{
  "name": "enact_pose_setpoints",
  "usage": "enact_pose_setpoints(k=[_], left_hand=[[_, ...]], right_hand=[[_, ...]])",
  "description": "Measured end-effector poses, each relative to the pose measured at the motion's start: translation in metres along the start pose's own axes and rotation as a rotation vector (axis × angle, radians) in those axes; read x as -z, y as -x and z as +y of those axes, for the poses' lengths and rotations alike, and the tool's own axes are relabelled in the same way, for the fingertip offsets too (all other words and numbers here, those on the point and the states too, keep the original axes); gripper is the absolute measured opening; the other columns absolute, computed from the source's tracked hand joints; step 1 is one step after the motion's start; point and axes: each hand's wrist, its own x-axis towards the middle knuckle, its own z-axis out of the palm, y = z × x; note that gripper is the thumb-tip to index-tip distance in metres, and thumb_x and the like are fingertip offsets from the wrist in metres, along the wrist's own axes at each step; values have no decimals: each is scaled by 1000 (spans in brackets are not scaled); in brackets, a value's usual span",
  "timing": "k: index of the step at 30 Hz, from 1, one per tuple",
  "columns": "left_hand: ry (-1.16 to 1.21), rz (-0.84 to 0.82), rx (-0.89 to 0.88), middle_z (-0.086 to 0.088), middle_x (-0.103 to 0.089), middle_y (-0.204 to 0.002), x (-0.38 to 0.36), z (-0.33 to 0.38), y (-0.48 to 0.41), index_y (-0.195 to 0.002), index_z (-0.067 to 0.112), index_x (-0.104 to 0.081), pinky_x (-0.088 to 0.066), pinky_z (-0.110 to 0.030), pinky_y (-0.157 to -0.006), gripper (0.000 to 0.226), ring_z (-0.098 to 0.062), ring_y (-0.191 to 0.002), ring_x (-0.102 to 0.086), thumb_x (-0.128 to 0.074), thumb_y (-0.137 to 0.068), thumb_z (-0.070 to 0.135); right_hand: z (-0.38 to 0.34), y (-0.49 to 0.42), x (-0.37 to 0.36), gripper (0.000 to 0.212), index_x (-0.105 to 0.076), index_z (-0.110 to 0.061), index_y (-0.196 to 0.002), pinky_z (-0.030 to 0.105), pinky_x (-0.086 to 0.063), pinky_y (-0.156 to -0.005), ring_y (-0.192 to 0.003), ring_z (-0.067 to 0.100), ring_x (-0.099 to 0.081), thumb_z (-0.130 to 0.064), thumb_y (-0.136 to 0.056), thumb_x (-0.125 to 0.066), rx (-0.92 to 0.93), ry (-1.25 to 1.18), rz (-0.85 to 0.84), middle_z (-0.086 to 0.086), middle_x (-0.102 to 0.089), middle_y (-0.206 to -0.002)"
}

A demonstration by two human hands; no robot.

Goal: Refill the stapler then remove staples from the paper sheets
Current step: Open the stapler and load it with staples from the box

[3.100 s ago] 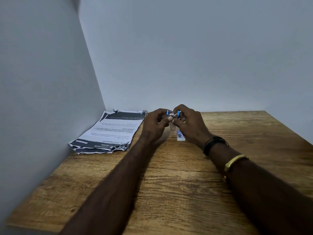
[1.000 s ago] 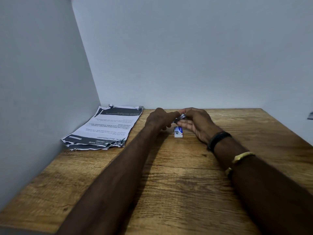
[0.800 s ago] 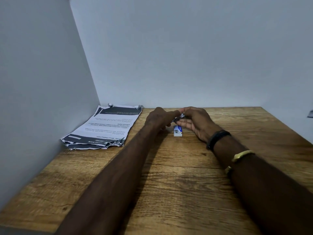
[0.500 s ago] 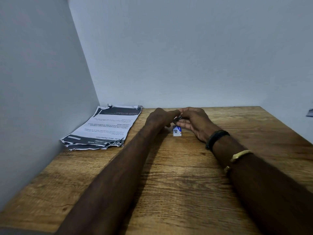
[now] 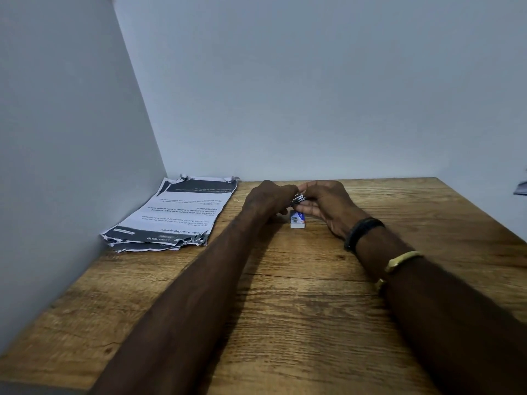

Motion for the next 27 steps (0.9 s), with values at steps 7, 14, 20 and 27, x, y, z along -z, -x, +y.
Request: enact_pose_setpoints(k=[7, 14, 20, 27], left_hand=[[3, 90, -221, -7, -75, -91, 2, -2, 9, -84, 14, -71, -55, -39, -86, 24, -29, -92, -70, -55, -85, 32], [80, 74, -325, -12, -69, -84, 5, -15, 18, -82, 5, -66, -56, -46, -81, 27, -30, -81, -64, -59, -84, 31], [-40, 184, -483, -15, -72, -86, 6, -31, 18, -84, 11, -61, -57, -46, -74, 24, -31, -81, -69, -78, -75, -3], [-125, 257, -468, 4, -68, -75, 5, -33, 16, -76, 25, -55, -54, -33, -66, 32, -17, -75, -67, -79, -75, 4]], right_hand=[[-2, -2, 2, 15, -71, 1, -91, 28, -63, -61, -72, 25, -79, 3, -96, -57, -8, 19, 65, 24, -73, -98], [-3, -2, 5, 14, -70, 2, -93, 28, -62, -60, -72, 27, -79, 4, -97, -57, -24, -21, 125, 25, -73, -99], [-4, 1, 6, 17, -72, -3, -95, 28, -63, -64, -76, 24, -79, 4, -97, -57, 17, 33, 143, 22, -74, -100], [-3, 12, -2, 24, -78, -18, -87, 29, -53, -74, -86, 19, -71, -3, -91, -60, 442, 848, 305, 1, -76, -87]])
